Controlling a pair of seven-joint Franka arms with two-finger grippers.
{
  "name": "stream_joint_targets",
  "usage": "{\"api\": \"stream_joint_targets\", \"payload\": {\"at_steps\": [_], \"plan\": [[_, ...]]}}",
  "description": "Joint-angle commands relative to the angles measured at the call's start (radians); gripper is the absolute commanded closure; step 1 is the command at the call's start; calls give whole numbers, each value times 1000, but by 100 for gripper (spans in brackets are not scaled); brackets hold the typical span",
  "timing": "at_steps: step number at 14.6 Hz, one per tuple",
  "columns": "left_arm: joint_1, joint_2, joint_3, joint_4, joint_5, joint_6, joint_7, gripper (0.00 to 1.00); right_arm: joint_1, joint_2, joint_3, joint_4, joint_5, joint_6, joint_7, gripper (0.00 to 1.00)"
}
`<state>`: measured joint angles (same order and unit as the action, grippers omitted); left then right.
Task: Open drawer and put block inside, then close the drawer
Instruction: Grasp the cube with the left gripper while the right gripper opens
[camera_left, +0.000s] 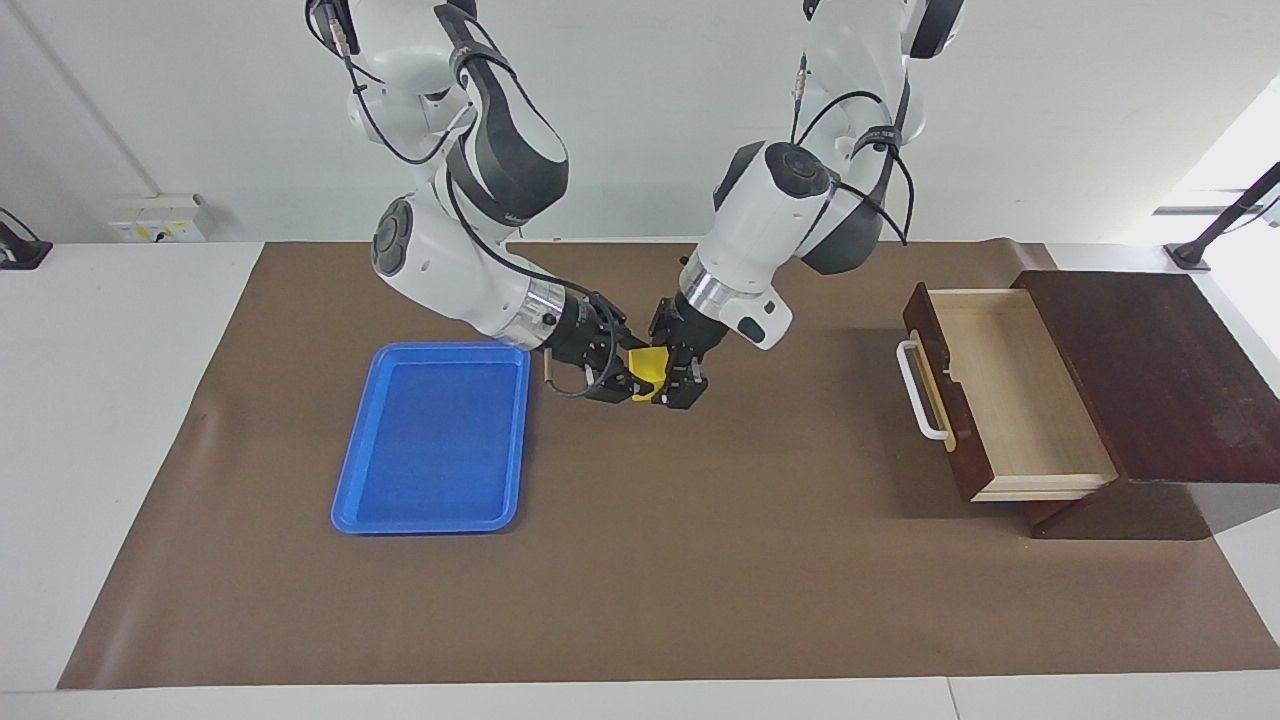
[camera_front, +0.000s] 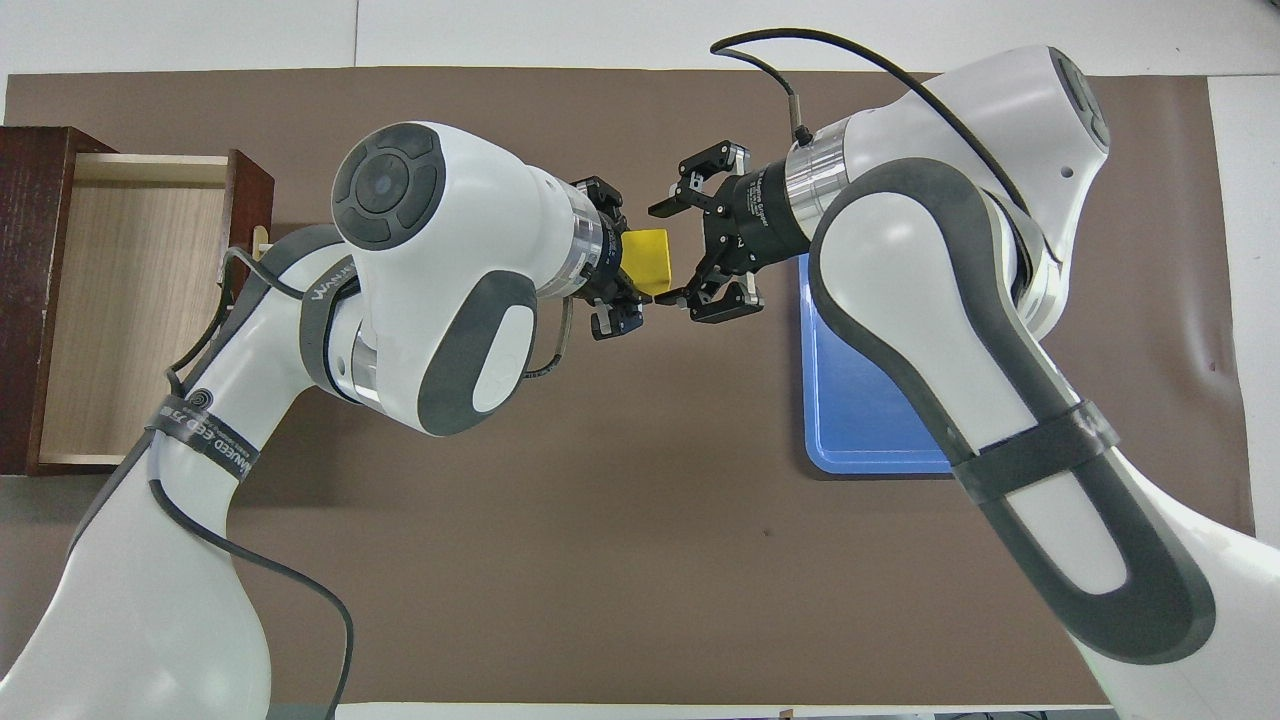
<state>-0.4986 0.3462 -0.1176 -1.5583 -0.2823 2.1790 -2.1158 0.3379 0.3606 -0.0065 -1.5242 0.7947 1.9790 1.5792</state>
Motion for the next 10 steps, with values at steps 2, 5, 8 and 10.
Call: {"api": "stream_joint_targets", "payload": {"at_steps": [2, 5, 8, 10], "plan": [[2, -19, 19, -9, -5, -45, 26, 100, -11, -18, 5, -14, -12, -6, 4, 0], [67, -56, 21, 3, 0, -166, 143, 100, -13, -20, -1, -11, -12, -11, 4, 0], [156, -84, 22, 1, 0, -255, 270, 100, -54, -18, -9, 21, -15, -54, -5, 0], [242, -104, 22, 1, 0, -333, 425, 100, -121, -20, -6, 59, -78, -125, -40, 0]]}}
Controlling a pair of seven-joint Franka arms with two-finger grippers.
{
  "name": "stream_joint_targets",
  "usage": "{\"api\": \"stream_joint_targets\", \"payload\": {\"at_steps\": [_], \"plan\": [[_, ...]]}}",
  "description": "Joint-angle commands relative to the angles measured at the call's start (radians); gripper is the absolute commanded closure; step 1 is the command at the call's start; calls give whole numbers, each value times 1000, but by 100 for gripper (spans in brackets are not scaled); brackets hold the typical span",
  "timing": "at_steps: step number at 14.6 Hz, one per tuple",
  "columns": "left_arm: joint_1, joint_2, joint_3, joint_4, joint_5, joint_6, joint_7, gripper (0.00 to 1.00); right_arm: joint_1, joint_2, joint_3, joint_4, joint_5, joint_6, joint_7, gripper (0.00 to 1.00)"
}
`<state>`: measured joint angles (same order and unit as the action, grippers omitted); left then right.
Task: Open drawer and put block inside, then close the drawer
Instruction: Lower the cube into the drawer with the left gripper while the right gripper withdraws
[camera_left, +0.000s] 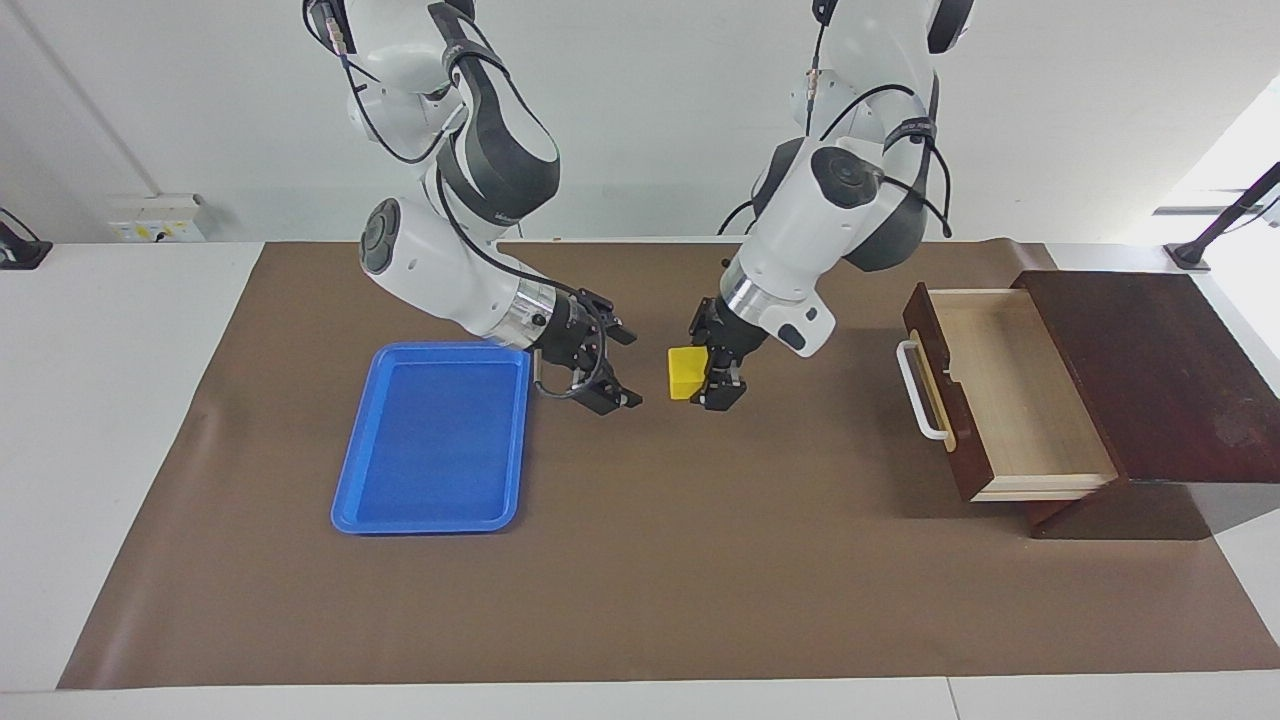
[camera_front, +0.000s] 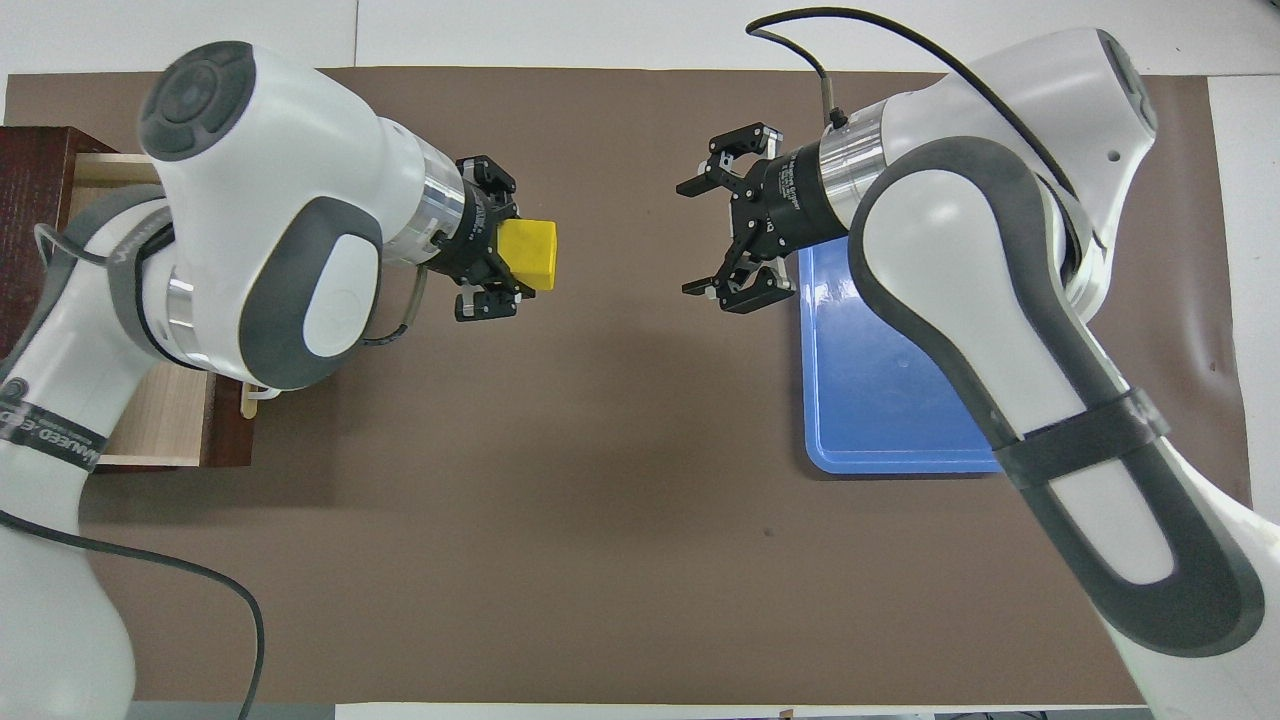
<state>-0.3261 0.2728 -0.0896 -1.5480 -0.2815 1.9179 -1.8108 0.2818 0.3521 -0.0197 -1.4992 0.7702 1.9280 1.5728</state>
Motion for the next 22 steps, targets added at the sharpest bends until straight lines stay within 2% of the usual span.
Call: {"api": "stream_joint_targets", "payload": {"at_steps": [1, 4, 9, 10, 12, 13, 14, 15, 17, 19, 20, 22], "plan": [[118, -37, -4, -9, 1, -114, 205, 100, -87, -12, 7, 57, -80, -116, -78, 0], [277, -44, -7, -10, 85, -145, 417, 100, -137, -39, 4, 66, -173, -197, -247, 0], [488, -64, -6, -67, 87, -120, 651, 100, -190, -87, 3, 120, -418, -386, -670, 0], [505, -99, -4, -136, 88, -79, 668, 100, -191, -108, 3, 120, -469, -415, -763, 0], [509, -177, -5, -333, 126, 77, 673, 100, -214, -149, 4, 117, -570, -455, -958, 0], [506, -208, -6, -407, 149, 131, 691, 90, -236, -169, 6, 117, -601, -475, -1065, 0], [512, -219, -6, -429, 153, 136, 726, 42, -252, -191, 4, 112, -624, -489, -1174, 0], [513, -219, -4, -423, 154, 130, 755, 0, -271, -215, 6, 108, -650, -495, -1267, 0], [516, -204, -5, -349, 177, 75, 742, 0, -302, -264, 7, 85, -698, -503, -1420, 0], [478, -143, -15, -185, 197, -47, 607, 0, -325, -320, 13, 51, -742, -503, -1516, 0], [417, -118, -15, -126, 226, -80, 517, 0, -340, -343, 18, 34, -755, -504, -1546, 0], [282, -113, -15, -125, 309, -79, 374, 0, -367, -381, 44, -12, -758, -500, -1592, 0]]}}
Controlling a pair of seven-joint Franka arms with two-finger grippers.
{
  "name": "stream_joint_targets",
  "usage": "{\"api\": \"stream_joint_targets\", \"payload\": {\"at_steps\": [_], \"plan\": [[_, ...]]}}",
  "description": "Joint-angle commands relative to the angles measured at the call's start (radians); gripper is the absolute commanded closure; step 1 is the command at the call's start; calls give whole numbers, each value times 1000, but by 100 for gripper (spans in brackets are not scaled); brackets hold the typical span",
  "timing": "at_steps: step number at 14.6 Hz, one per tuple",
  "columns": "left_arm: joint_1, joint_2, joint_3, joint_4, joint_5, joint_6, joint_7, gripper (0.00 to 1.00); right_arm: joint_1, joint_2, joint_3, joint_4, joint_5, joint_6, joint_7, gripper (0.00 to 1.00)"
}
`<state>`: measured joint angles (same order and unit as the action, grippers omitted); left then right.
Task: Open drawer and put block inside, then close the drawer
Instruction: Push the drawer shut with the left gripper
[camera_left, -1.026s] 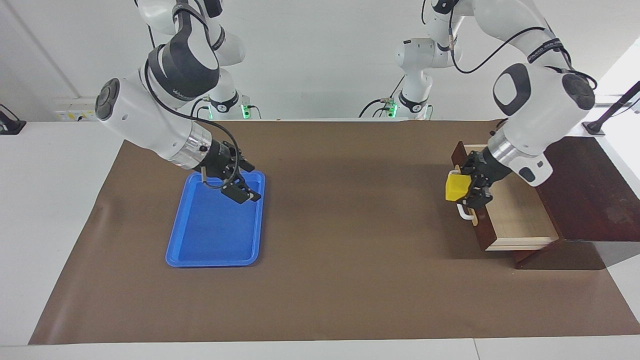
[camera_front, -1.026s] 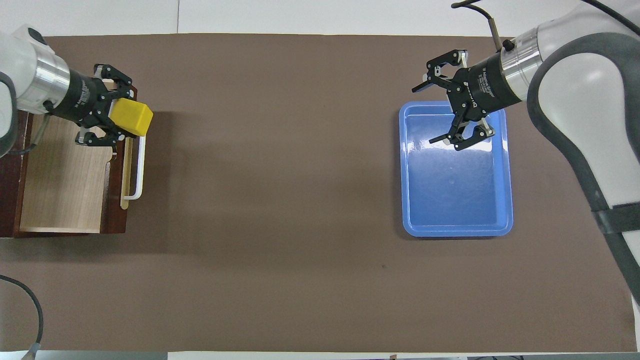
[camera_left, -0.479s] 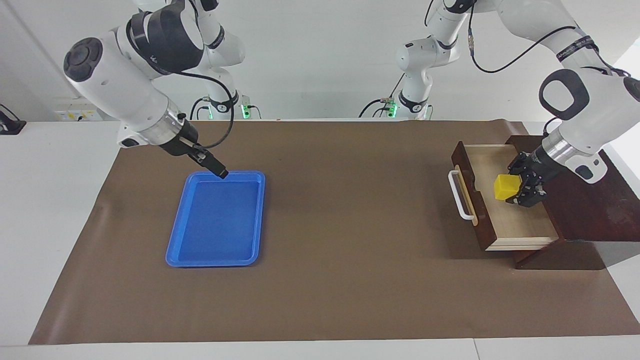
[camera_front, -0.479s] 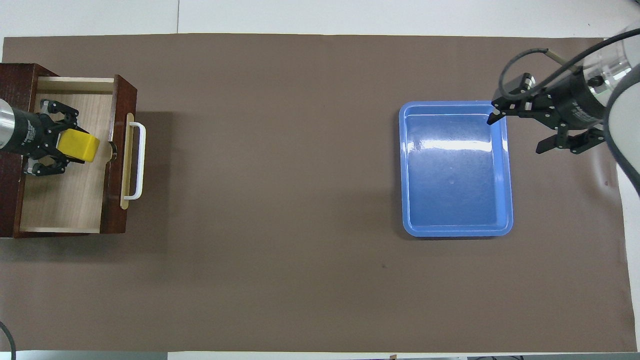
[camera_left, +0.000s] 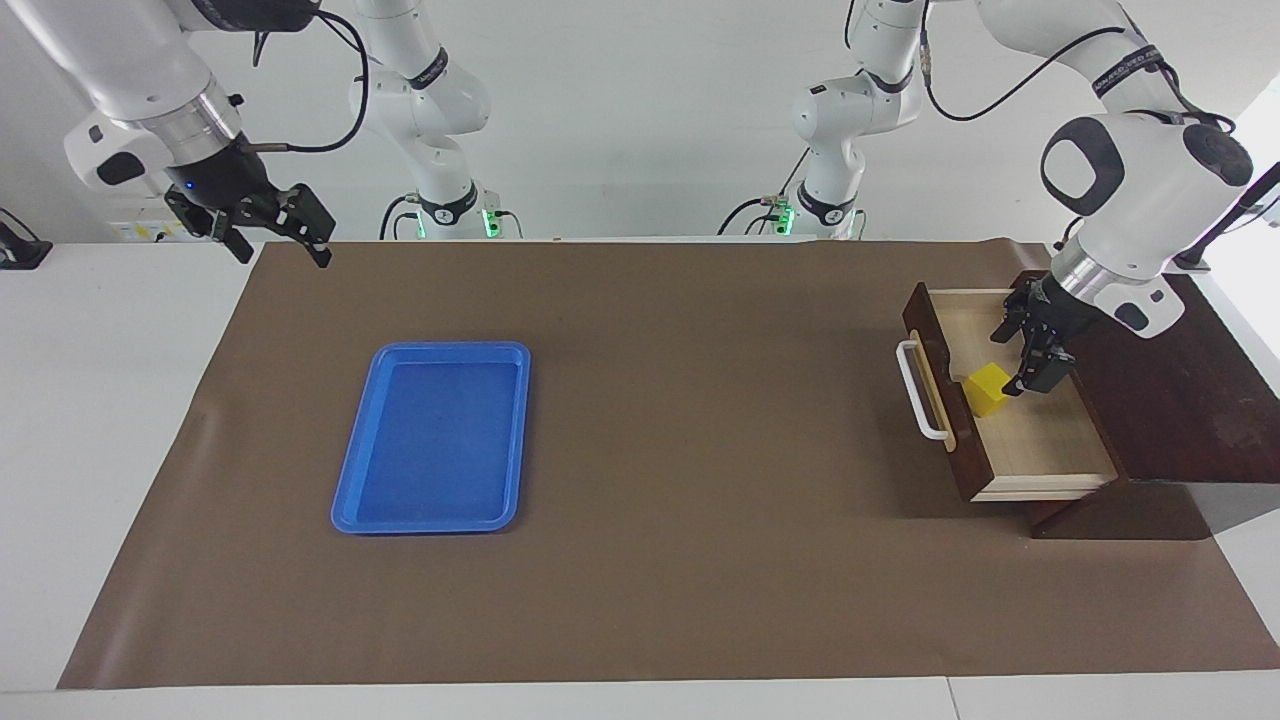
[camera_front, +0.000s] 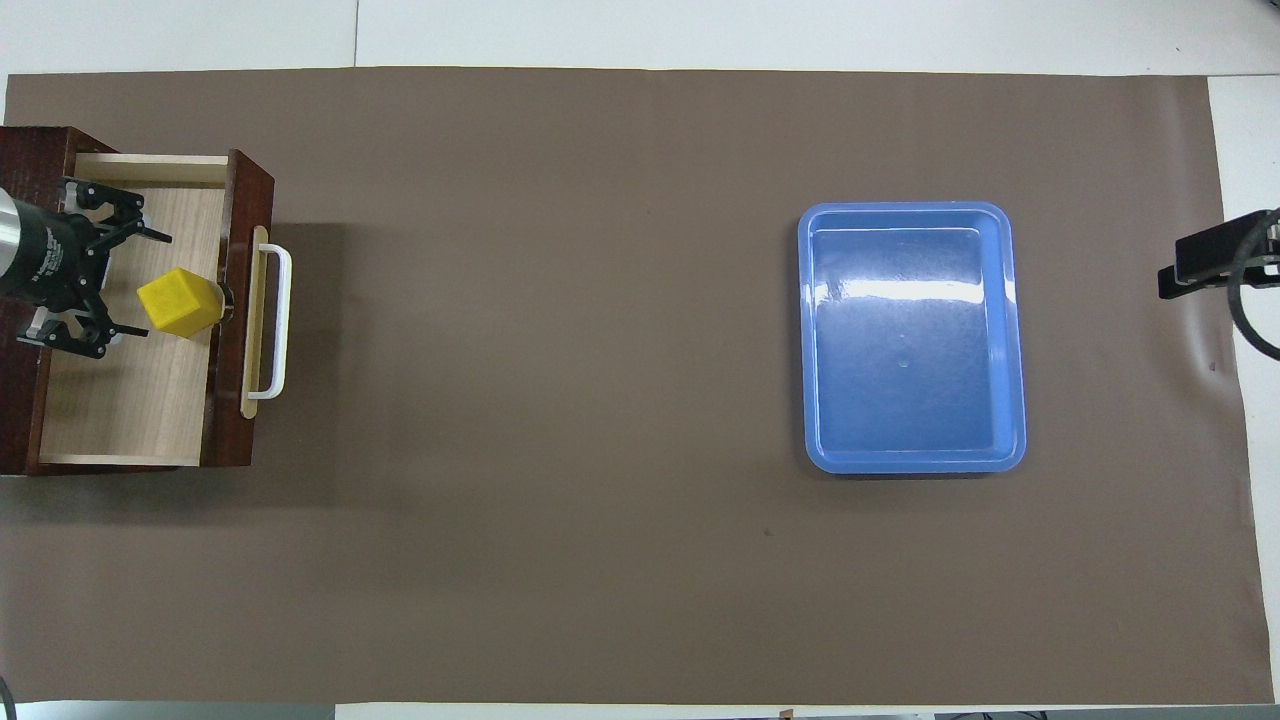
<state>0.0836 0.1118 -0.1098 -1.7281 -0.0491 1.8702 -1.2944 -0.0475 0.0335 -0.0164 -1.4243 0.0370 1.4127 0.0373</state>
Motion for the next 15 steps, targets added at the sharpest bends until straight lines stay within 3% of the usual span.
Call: {"api": "stream_joint_targets", "payload": {"at_steps": [1, 5, 15], "plan": [[-184, 36, 5, 3, 115, -22, -192, 0, -55, -64, 55, -105, -26, 35, -101, 0], [-196, -33, 9, -200, 164, 136, -232, 0, -66, -61, 72, -182, -54, 141, -148, 0], [59, -27, 12, -203, 241, 210, -104, 0, -74, -49, 82, -239, -58, 149, -92, 0]]}}
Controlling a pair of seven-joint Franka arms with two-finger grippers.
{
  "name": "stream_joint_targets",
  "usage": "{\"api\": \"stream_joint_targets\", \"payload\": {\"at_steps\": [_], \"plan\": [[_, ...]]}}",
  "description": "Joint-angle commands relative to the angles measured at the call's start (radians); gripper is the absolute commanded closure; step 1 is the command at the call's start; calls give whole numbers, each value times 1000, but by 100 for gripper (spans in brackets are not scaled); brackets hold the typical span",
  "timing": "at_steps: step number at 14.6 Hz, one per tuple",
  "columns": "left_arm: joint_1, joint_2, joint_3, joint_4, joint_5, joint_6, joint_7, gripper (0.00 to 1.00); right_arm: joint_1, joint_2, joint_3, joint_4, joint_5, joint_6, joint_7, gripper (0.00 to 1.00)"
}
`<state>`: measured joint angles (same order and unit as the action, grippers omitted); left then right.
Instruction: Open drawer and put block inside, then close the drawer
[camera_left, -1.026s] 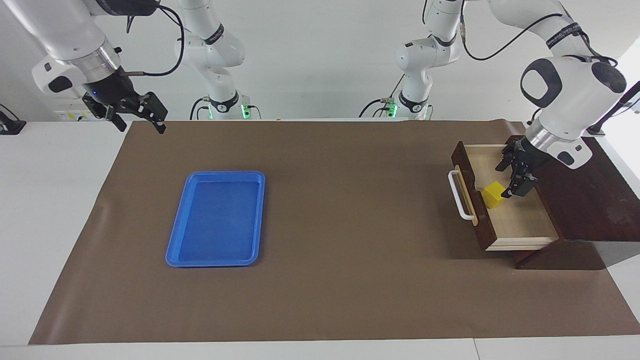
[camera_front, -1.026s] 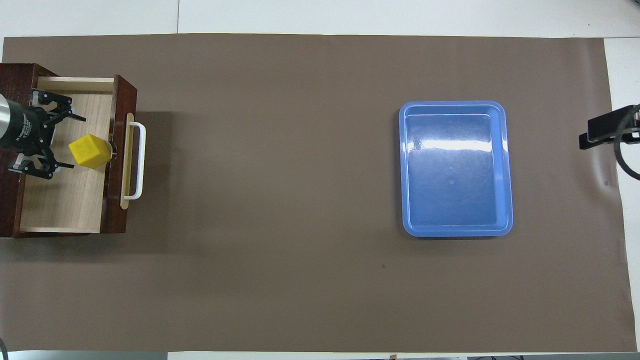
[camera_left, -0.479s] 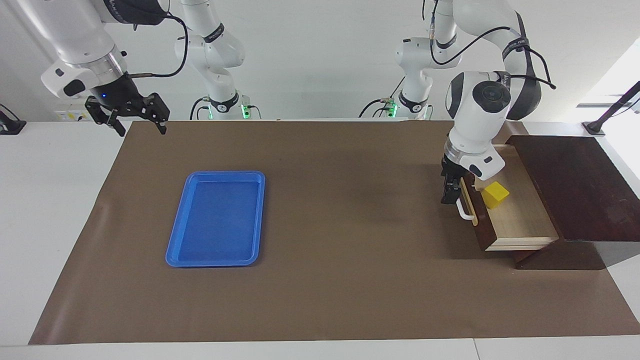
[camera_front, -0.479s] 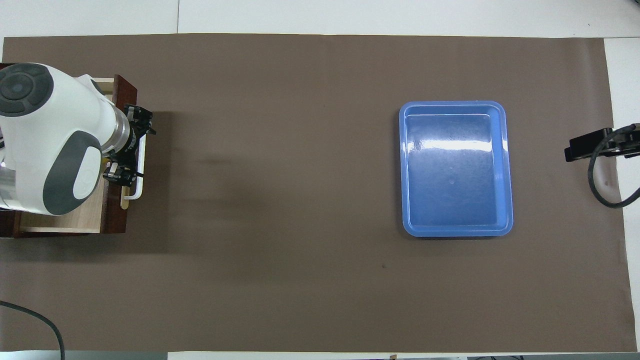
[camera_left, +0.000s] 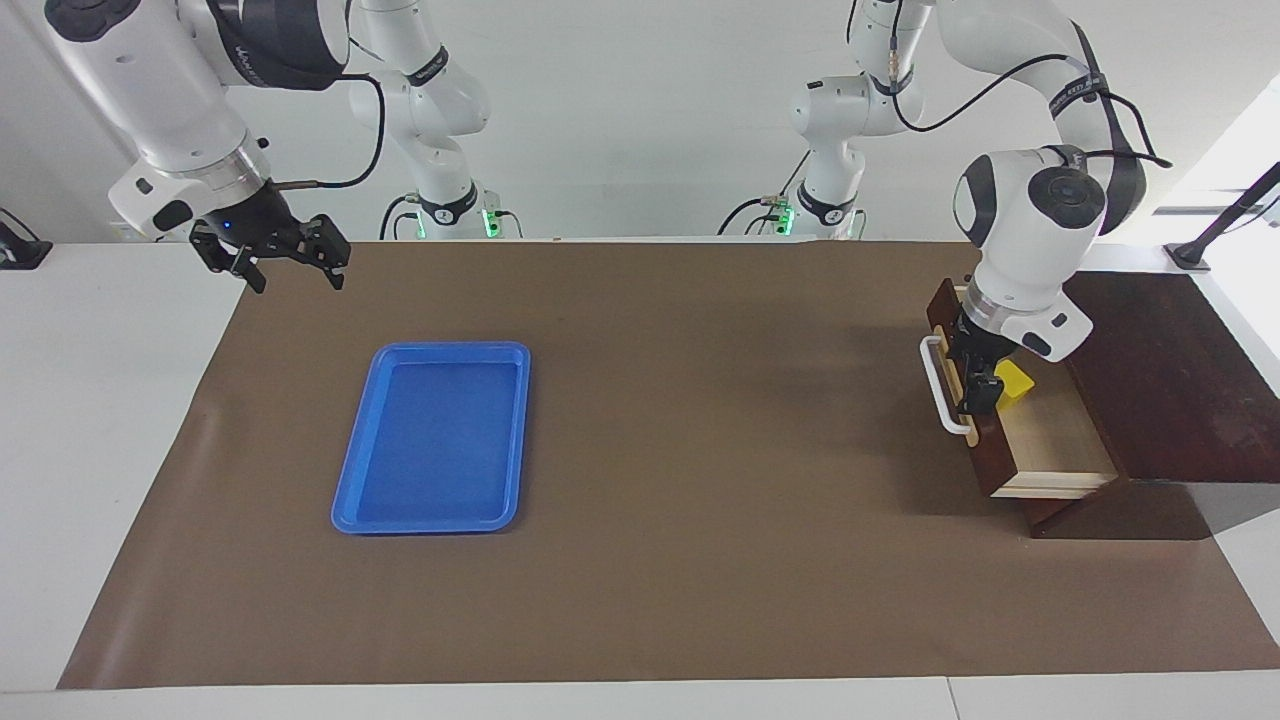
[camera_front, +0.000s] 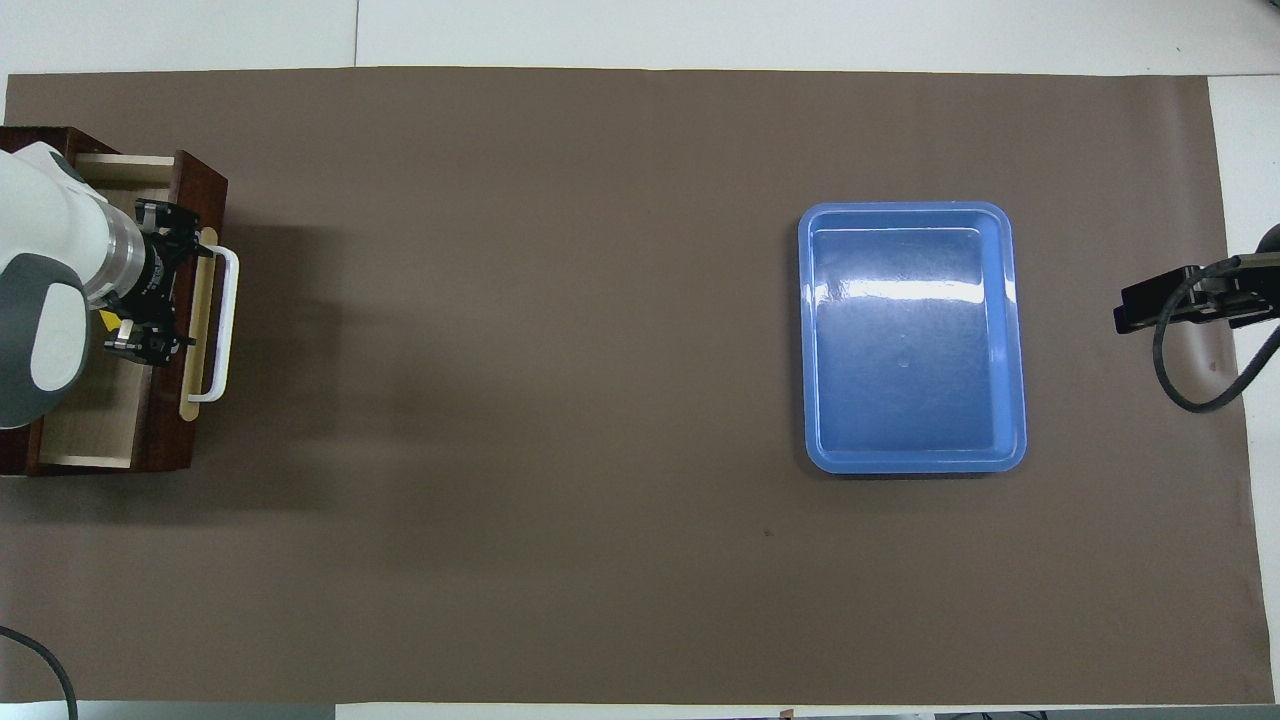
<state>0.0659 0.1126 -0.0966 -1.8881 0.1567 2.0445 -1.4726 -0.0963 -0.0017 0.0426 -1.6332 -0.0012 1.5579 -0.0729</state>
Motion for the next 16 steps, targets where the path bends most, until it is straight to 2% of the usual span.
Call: {"api": "stream_joint_targets", "payload": {"at_steps": [1, 3, 6, 9, 13, 15, 16], "plan": [[104, -28, -2, -43, 35, 39, 116, 0, -25, -11, 23, -30, -20, 8, 18, 0], [146, -28, -3, -43, 35, 49, 176, 0, -26, -4, 22, -27, -20, 11, 19, 0], [73, -28, -11, 4, 32, 10, 190, 0, -26, 6, 20, -2, -17, 4, 18, 0], [26, -83, -29, 38, 9, -76, 257, 0, -8, 6, 8, 1, -17, -1, 18, 0], [6, -79, -40, 229, -103, -376, 807, 0, 50, 6, -52, 3, -16, -1, 19, 0], [-26, -76, -40, 262, -112, -481, 1037, 0, 49, 6, -52, 3, -17, -1, 19, 0], [-50, -77, -37, 262, -105, -492, 1134, 0, 49, 5, -52, 1, -20, 2, 19, 0]]}}
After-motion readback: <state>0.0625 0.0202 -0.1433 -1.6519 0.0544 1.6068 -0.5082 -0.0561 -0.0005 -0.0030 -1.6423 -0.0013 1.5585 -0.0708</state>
